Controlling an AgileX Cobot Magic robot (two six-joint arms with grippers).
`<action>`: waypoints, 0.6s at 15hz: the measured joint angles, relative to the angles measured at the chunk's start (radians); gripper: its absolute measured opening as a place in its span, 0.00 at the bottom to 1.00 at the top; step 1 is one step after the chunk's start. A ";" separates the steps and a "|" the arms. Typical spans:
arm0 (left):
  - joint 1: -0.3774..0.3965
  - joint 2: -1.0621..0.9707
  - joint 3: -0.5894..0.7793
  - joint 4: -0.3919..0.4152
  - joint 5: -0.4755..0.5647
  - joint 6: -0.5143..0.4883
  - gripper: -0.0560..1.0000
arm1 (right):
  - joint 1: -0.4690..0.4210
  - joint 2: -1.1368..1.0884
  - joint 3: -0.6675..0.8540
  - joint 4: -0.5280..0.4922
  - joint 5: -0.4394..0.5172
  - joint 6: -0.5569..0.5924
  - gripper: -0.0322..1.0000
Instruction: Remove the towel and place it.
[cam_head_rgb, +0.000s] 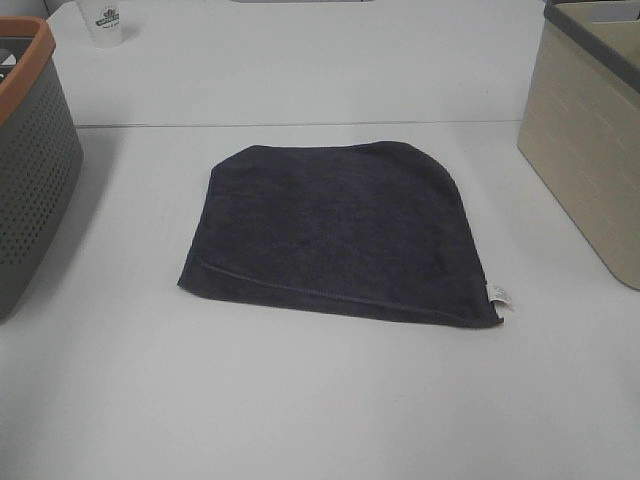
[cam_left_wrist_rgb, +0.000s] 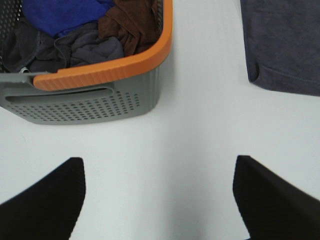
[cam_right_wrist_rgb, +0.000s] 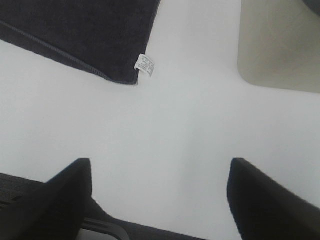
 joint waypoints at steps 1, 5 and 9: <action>0.000 -0.076 0.046 -0.016 0.005 -0.008 0.77 | 0.000 -0.064 0.065 0.000 -0.020 -0.002 0.75; 0.000 -0.320 0.185 -0.031 0.032 -0.027 0.77 | 0.000 -0.303 0.226 0.027 -0.061 -0.028 0.75; 0.000 -0.533 0.268 -0.033 0.023 -0.027 0.77 | 0.000 -0.439 0.235 0.044 -0.020 -0.053 0.75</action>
